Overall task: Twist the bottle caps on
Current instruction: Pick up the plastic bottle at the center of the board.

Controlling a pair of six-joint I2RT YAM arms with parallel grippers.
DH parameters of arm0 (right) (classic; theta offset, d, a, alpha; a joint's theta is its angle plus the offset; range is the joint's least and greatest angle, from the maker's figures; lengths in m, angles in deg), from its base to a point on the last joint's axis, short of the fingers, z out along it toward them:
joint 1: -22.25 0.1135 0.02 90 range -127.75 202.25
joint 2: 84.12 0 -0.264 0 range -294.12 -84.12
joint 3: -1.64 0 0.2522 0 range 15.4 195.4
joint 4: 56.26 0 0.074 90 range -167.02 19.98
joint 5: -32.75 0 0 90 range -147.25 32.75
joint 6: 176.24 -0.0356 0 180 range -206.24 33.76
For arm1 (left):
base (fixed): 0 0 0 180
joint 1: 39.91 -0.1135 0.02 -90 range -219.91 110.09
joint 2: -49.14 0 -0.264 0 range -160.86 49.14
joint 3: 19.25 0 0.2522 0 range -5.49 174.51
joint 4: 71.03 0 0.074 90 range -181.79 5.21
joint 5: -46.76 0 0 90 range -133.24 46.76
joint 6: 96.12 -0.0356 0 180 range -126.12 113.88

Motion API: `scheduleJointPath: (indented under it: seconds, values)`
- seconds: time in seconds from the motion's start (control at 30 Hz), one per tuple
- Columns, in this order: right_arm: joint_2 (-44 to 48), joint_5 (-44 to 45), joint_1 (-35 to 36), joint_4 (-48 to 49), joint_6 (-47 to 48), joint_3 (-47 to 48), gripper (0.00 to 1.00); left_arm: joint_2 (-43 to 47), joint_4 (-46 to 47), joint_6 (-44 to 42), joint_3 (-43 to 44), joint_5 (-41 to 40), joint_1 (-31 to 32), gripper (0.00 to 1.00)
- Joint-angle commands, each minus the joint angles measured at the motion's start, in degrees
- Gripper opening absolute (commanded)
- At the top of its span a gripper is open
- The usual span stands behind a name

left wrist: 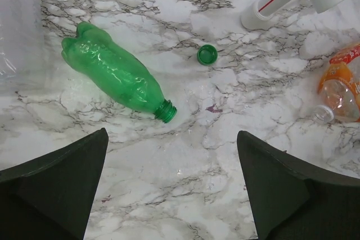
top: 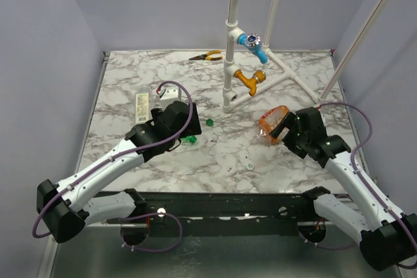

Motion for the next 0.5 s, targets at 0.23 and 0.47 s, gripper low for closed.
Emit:
scheduleJointPath:
  seconds: [0.23,0.47]
  values:
    - [-0.16,3.29,0.12,6.96,-8.48,-6.71,0.98,2.87,-0.4,-0.56,-1.56,0.97,0.08,0.99]
    - [-1.95,3.1,0.13,12.97,-14.26,-10.76,0.94,2.35,0.52,-1.36,-1.84,2.95,0.12,0.99]
